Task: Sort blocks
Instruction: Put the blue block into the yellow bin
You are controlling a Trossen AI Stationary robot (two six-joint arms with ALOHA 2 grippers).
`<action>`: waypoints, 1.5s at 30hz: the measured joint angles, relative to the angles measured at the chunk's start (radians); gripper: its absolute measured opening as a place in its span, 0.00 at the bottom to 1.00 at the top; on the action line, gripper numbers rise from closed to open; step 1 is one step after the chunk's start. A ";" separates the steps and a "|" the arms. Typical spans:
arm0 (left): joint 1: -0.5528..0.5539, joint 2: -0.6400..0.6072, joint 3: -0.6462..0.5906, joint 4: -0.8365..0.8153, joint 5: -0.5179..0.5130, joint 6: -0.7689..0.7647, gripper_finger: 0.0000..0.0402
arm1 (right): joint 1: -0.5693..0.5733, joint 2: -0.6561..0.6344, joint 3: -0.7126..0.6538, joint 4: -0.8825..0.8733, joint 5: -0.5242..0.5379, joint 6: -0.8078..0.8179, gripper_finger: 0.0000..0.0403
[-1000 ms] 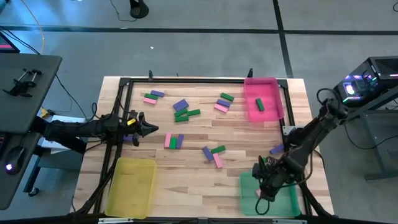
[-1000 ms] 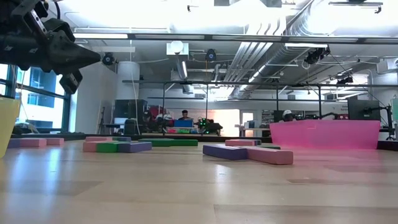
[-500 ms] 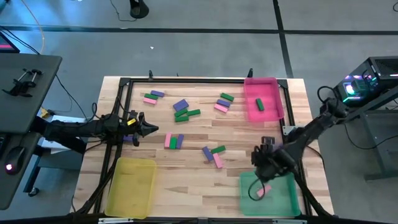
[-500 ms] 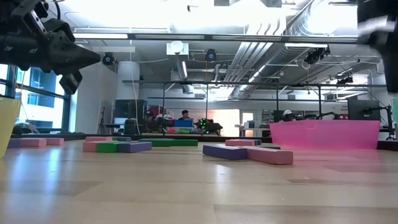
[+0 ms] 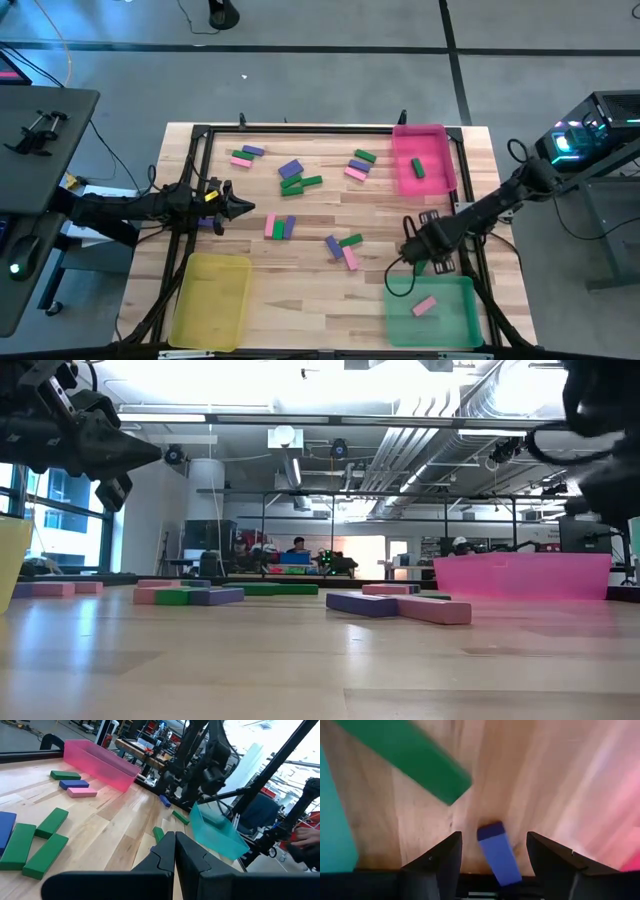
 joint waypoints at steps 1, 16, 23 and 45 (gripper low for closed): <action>0.000 0.000 0.000 0.000 0.000 0.000 0.00 | -0.005 0.000 -0.013 0.000 -0.011 -0.016 0.52; 0.000 0.000 0.000 -0.002 0.000 0.000 0.00 | -0.014 0.117 -0.042 0.043 -0.047 -0.055 0.44; 0.000 0.000 0.000 -0.002 0.000 0.000 0.00 | -0.015 0.255 -0.031 0.032 -0.048 -0.074 0.30; 0.000 0.000 0.000 -0.001 0.000 -0.002 0.00 | -0.019 -0.060 0.095 0.124 0.227 0.197 0.02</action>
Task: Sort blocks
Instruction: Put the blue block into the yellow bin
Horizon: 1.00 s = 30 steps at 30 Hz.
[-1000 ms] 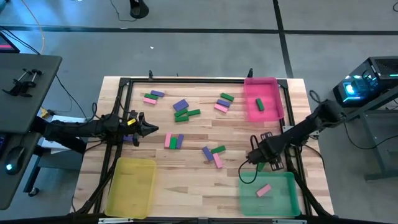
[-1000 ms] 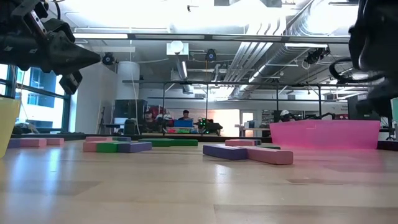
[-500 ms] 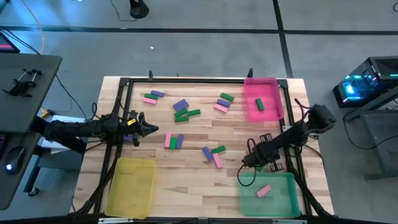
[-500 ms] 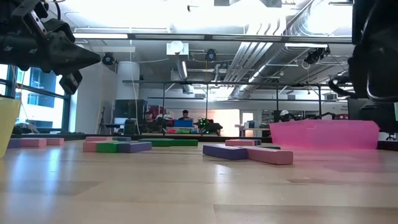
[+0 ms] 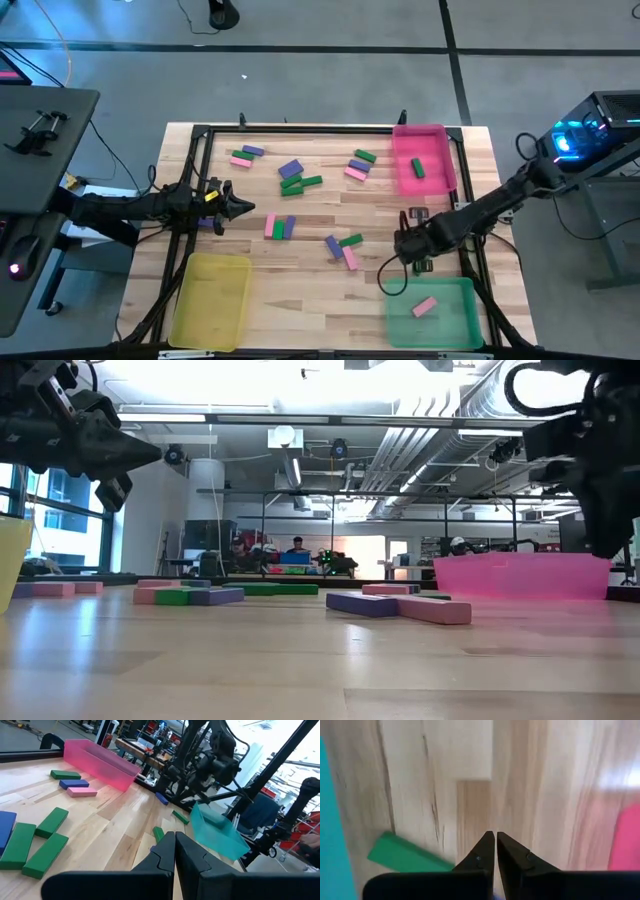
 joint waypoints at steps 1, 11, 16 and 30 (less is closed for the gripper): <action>0.000 0.000 0.000 0.000 0.000 0.000 0.00 | -0.008 -0.009 0.000 -0.025 -0.002 0.019 0.02; 0.000 0.000 0.000 0.002 -0.016 0.000 0.00 | -0.103 0.075 0.000 -0.184 -0.198 -0.171 0.28; 0.000 0.000 0.000 0.003 -0.016 0.000 0.00 | -0.120 0.202 0.000 -0.217 -0.215 -0.299 0.47; 0.000 0.000 0.000 0.000 -0.019 0.001 0.00 | -0.119 0.458 0.000 -0.231 -0.198 -0.378 0.56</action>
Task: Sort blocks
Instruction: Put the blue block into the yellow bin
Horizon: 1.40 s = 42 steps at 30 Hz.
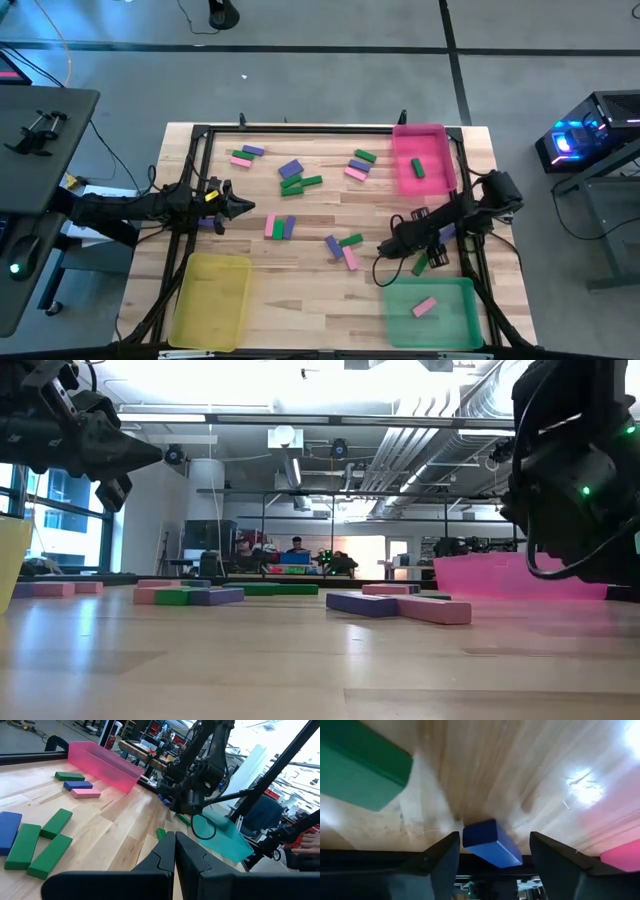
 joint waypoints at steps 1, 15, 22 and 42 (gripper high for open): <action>0.000 0.000 0.000 0.000 0.000 0.000 0.00 | 0.000 0.008 0.000 0.001 0.002 0.001 0.56; 0.000 0.000 0.000 -0.001 0.000 0.000 0.00 | 0.009 0.025 -0.075 0.045 0.016 0.120 0.25; 0.000 0.000 0.000 0.000 0.000 0.000 0.00 | 0.016 -0.006 -0.027 0.045 0.096 0.227 0.18; -0.032 0.025 0.000 0.302 -0.046 0.319 0.00 | 0.040 -0.446 -0.124 1.208 0.553 0.084 0.18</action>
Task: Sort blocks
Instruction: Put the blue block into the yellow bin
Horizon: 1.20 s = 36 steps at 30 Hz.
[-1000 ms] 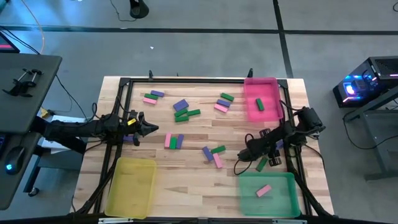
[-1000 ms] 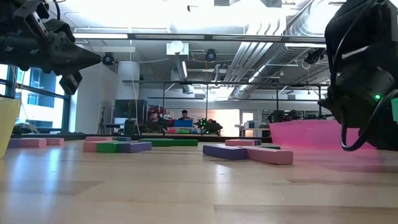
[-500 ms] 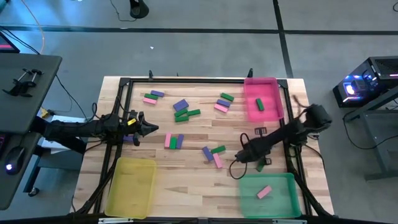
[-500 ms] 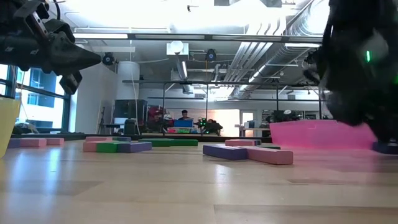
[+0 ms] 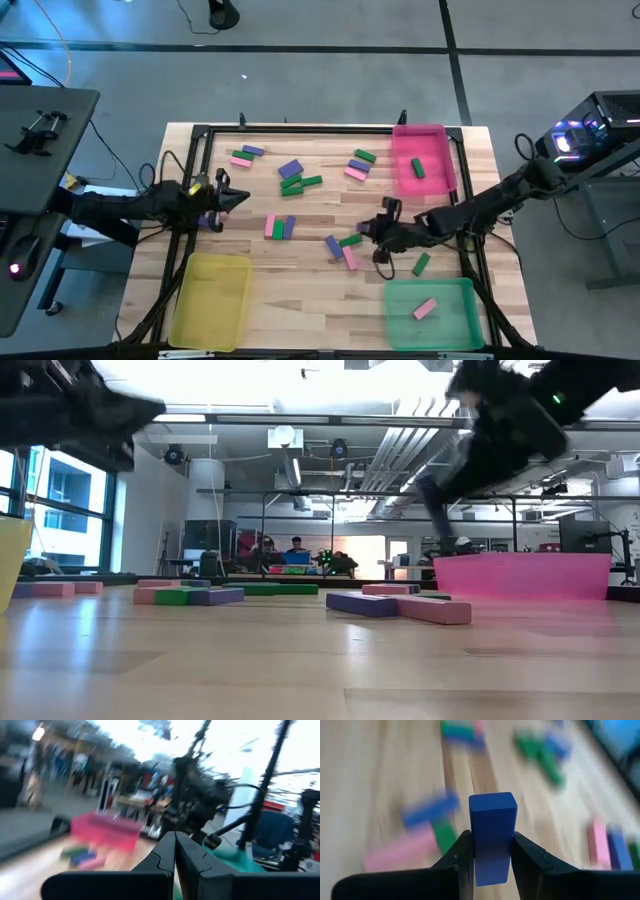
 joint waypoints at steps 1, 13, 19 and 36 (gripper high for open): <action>-0.015 0.015 0.000 0.046 0.007 0.041 0.00 | 0.000 0.002 -0.018 0.108 0.002 -0.043 0.18; -0.179 0.472 0.099 0.333 -0.143 0.295 0.00 | -0.003 0.091 -0.264 1.076 -0.092 -0.274 0.18; -0.187 0.798 0.285 0.331 -0.169 0.298 0.00 | 0.004 0.096 -0.263 1.091 -0.117 -0.278 0.18; -0.183 1.451 0.677 0.333 -0.151 0.276 0.36 | 0.086 0.096 -0.262 1.122 -0.086 -0.283 0.18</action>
